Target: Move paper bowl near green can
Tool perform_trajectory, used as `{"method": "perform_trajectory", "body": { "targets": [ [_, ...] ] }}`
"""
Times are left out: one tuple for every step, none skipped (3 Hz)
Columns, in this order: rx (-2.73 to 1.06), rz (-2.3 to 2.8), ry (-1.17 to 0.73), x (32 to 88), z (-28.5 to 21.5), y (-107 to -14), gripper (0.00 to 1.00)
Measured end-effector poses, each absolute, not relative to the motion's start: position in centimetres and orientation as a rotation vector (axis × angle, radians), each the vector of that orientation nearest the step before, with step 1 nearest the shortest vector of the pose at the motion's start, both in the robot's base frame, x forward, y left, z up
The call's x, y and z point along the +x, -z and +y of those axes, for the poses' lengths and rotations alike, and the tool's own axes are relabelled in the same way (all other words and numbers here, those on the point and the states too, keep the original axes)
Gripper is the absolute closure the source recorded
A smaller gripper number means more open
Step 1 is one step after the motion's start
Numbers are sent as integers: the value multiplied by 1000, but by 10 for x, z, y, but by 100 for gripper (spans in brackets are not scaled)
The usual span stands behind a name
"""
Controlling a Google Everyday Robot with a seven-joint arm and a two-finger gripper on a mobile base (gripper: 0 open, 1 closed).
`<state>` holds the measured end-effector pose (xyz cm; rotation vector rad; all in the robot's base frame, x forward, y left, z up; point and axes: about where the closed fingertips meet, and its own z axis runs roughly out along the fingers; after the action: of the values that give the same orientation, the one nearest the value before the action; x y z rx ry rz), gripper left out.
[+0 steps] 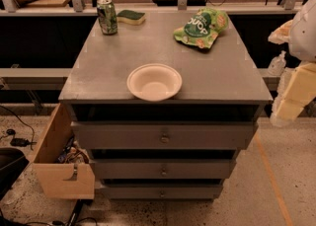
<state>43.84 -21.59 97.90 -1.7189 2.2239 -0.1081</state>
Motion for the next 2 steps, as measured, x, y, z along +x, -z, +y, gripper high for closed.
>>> {"method": "perform_trajectory", "body": {
  "targets": [
    [-1719, 2224, 108, 438, -216, -979, 0],
    [-1712, 2217, 192, 440, -212, -981, 0]
  ]
}}
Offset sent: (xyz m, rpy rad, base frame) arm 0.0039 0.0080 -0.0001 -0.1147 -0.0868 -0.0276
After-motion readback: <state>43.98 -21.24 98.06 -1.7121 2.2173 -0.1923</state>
